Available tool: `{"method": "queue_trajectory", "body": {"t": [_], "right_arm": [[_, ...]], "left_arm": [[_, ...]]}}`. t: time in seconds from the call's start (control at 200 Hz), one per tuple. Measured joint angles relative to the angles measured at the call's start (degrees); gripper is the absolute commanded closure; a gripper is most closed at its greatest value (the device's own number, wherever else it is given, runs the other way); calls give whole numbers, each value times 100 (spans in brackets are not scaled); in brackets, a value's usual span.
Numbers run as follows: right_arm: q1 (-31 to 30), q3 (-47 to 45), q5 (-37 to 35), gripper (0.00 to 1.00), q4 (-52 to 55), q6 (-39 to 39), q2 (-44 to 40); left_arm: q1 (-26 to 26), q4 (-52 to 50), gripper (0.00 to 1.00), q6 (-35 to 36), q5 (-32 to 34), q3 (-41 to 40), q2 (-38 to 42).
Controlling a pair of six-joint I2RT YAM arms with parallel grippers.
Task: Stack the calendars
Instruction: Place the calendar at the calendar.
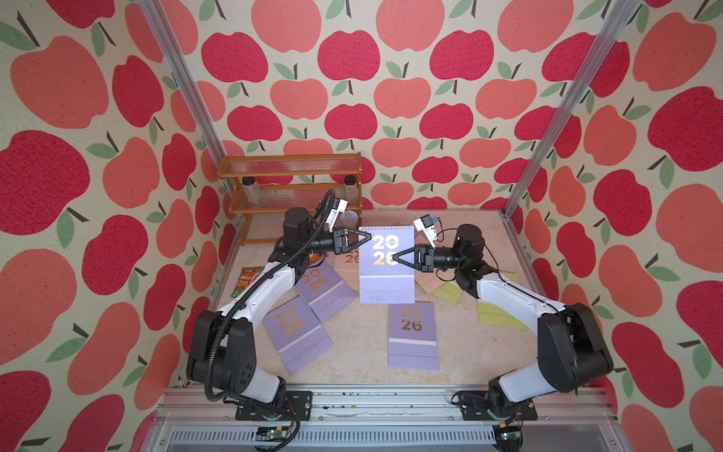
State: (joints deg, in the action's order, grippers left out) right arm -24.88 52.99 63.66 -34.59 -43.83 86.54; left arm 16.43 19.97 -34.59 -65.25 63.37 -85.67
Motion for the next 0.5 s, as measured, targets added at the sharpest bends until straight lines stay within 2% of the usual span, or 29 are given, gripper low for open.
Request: {"method": "queue_trajectory", "body": {"t": [0.05,0.14,0.245,0.3,0.39,0.5], "right_arm": [[17,0,26,100,-66,-57,4],[59,0,96,100,-155,-114,7],[90,0,166,99,-177,-120,7],[90,0,166,91,-151,-107,7],[111,2,173,67,37,7,-7],[365,2,162,53,380,249,-79]], "left_arm": [[13,-2,77,7,-20,0,0],[22,-17,100,57,-37,0,0],[24,-39,100,66,-81,0,-2],[28,-42,100,68,-81,0,-4],[35,-44,100,68,-107,0,-26],[44,-136,100,131,-212,11,-74]]}}
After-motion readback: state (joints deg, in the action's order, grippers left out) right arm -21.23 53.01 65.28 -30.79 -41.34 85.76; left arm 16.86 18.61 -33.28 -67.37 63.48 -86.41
